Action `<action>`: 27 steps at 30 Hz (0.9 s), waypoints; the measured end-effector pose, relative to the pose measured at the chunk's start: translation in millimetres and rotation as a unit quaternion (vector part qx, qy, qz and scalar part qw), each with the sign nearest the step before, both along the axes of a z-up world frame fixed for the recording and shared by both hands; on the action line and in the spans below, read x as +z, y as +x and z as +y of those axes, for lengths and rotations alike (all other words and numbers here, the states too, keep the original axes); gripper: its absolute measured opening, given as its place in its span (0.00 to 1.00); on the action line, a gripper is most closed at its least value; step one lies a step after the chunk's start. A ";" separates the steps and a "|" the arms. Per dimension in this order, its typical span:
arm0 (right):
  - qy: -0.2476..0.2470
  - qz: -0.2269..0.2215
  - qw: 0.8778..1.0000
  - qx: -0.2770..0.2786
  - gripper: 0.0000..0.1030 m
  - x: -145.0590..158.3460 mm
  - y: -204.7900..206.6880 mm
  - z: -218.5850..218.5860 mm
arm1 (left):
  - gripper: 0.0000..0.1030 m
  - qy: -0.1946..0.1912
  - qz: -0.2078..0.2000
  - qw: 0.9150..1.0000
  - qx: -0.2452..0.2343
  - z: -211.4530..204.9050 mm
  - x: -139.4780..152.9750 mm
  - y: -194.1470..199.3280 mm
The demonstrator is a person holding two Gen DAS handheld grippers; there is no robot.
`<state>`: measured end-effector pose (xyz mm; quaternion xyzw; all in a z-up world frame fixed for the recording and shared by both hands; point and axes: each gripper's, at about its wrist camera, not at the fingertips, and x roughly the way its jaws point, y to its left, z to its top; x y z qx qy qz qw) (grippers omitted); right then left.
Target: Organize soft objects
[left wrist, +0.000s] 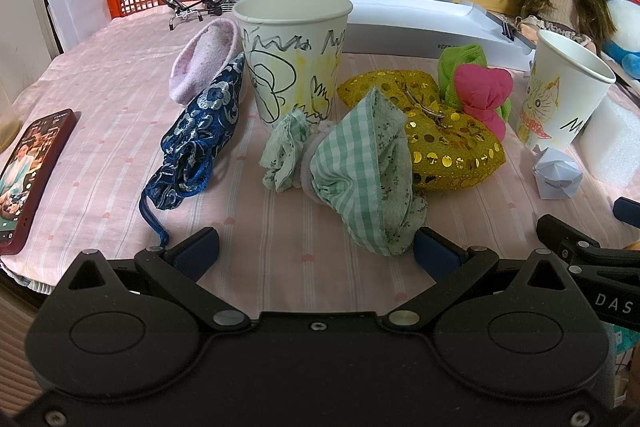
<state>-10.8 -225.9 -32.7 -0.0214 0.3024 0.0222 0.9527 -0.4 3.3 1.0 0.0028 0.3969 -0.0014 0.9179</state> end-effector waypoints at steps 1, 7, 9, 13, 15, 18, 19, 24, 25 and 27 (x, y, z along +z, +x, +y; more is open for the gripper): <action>0.000 0.000 1.000 0.000 1.00 -0.7 0.2 0.4 | 1.00 0.000 -0.001 1.000 -0.001 0.0 -0.2 0.0; 0.000 0.000 1.000 0.000 1.00 0.6 0.3 -0.4 | 1.00 -0.003 -0.010 1.000 0.004 2.6 -2.5 1.7; 0.001 0.000 1.000 0.000 1.00 0.3 0.5 -0.3 | 1.00 -0.004 -0.010 1.000 0.005 4.3 -2.6 3.2; 0.001 -0.002 1.000 0.000 1.00 0.7 0.2 -0.4 | 1.00 -0.004 -0.015 1.000 0.004 6.1 -3.5 2.8; 0.001 -0.006 1.000 -0.002 1.00 -0.2 -0.6 -0.5 | 1.00 -0.004 -0.020 1.000 0.003 6.8 -4.6 1.7; 0.001 -0.013 1.000 -0.001 1.00 -1.4 -2.7 -0.7 | 1.00 -0.004 -0.028 1.000 0.000 7.5 -6.1 -1.7; 0.001 -0.013 1.000 -0.001 1.00 -1.4 -2.9 -0.8 | 1.00 -0.004 -0.029 1.000 -0.001 7.8 -6.3 -2.4; 0.007 -0.023 1.000 0.010 1.00 -2.4 -4.2 -3.5 | 0.95 -0.017 -0.021 0.999 -0.020 10.7 -0.8 -8.7; 0.010 -0.028 0.999 0.013 1.00 -2.5 -5.3 -4.8 | 0.94 -0.023 -0.023 0.999 -0.026 11.9 1.8 -11.1; 0.023 -0.034 0.999 0.017 1.00 -1.2 -8.0 -7.6 | 0.92 -0.040 -0.032 0.998 -0.041 14.3 8.3 -17.1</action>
